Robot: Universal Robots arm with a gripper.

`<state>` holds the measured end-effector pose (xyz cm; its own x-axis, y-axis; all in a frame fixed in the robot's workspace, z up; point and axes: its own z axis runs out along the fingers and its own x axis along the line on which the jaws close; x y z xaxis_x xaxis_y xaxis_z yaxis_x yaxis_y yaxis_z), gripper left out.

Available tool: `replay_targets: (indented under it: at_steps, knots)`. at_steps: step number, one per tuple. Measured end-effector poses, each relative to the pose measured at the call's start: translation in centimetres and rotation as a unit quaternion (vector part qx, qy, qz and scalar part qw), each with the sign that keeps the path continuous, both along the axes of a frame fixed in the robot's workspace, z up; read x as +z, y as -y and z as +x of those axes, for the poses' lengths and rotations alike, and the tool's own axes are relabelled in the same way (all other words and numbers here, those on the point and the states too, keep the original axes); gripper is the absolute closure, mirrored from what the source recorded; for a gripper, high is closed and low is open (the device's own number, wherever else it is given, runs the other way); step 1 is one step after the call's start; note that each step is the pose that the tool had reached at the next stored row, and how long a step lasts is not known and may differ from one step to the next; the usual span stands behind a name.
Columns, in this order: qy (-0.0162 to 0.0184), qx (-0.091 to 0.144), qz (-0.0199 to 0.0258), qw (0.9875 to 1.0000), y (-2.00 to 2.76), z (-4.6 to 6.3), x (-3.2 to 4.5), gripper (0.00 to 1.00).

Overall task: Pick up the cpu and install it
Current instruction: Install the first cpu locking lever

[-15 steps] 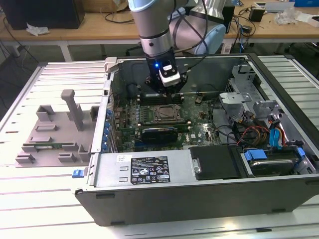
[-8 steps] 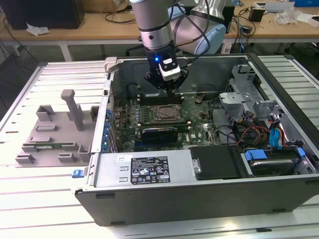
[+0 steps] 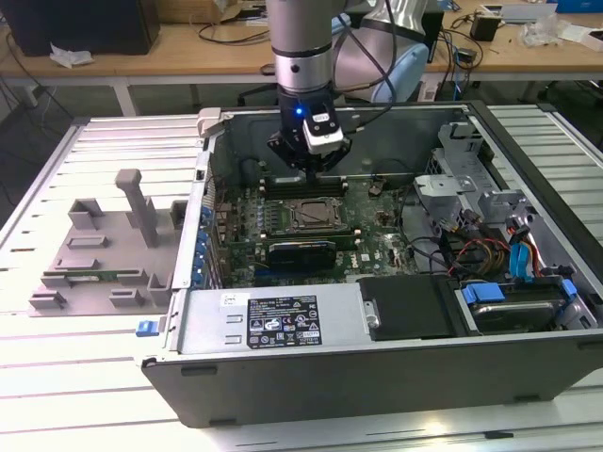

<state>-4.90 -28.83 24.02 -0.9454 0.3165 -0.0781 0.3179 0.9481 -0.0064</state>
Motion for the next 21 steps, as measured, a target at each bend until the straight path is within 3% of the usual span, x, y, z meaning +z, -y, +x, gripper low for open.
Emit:
replay_targets:
  at_steps: [1,2,3,6,10,13,16,21]
  knots:
    - [-0.0126,0.000,-0.0001,0.9999,-0.01,0.2,0.00,0.89]
    - [-0.0216,0.000,-0.0001,0.9998,-0.01,0.3,-0.01,0.89]
    - [-0.0249,0.000,-0.0003,0.9997,-0.01,0.3,0.00,0.89]
    - [-0.0247,0.000,-0.0002,0.9997,0.11,0.3,-0.02,0.89]
    - [-0.0229,0.005,-0.0003,0.9997,0.86,0.4,-0.07,0.89]
    - [-0.0229,0.020,-0.0006,0.9995,1.01,0.5,-0.14,0.89]
    - [-0.0228,0.061,-0.0015,0.9979,1.01,0.5,-0.28,0.89]
    - [-0.0219,0.078,-0.0021,0.9967,1.40,0.6,-0.42,0.89]
